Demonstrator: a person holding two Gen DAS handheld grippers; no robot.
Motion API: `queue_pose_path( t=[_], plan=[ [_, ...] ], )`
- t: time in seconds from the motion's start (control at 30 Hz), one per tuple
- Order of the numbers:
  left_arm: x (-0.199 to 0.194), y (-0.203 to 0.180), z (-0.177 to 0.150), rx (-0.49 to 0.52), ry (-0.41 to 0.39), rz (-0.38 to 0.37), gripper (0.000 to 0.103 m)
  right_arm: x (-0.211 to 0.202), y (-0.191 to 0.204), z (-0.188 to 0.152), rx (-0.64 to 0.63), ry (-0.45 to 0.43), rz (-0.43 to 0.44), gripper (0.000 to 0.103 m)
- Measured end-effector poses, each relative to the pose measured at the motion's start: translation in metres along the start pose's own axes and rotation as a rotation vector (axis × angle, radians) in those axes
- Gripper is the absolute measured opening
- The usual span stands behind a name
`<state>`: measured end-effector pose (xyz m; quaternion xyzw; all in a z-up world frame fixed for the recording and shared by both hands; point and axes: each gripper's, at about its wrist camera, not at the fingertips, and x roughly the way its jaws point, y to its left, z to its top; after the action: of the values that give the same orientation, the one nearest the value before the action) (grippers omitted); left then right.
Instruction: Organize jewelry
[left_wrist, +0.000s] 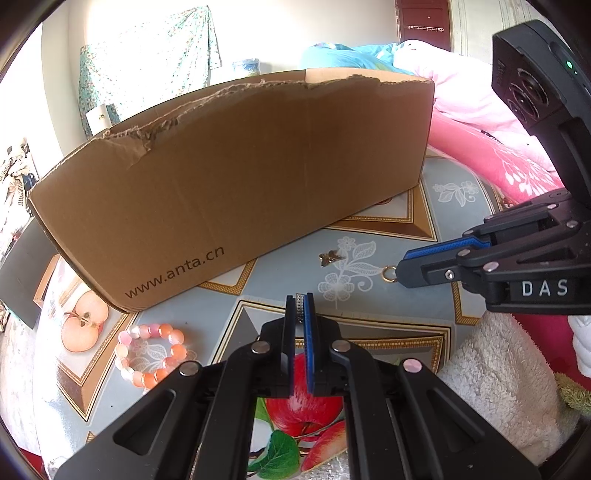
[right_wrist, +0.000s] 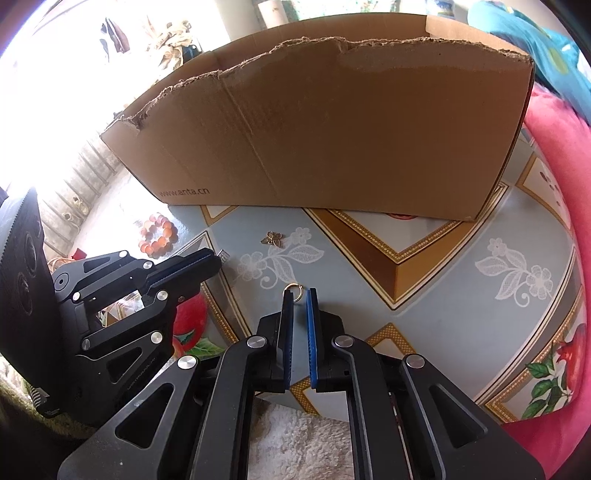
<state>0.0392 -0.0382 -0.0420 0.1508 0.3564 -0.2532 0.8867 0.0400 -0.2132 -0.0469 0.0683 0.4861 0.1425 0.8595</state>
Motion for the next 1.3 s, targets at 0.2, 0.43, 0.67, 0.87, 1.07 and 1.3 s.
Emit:
queue_pose_path(
  t=[0.2, 0.43, 0.67, 0.87, 1.07, 1.3],
  plan=[
    [0.000, 0.002, 0.000, -0.006, 0.000, -0.005, 0.004, -0.001, 0.005, -0.005, -0.001, -0.012, 0.027, 0.007],
    [0.000, 0.004, 0.002, -0.006, 0.001, -0.009, 0.004, -0.008, 0.007, -0.008, -0.055, -0.028, 0.014, 0.014],
    [0.001, 0.003, 0.002, -0.006, 0.002, -0.009, 0.004, -0.004, 0.007, -0.003, -0.045, -0.024, 0.049, 0.015],
    [0.001, 0.002, 0.003, 0.006, 0.003, -0.007, 0.004, -0.004, 0.014, 0.000, -0.106, -0.031, 0.046, 0.015],
    [0.001, 0.002, 0.003, 0.012, 0.004, -0.008, 0.004, -0.009, 0.023, 0.002, -0.217, -0.056, -0.012, 0.024],
    [0.002, 0.001, 0.003, 0.021, 0.005, -0.008, 0.004, 0.009, 0.031, 0.006, -0.351, -0.038, -0.034, 0.023]
  ],
)
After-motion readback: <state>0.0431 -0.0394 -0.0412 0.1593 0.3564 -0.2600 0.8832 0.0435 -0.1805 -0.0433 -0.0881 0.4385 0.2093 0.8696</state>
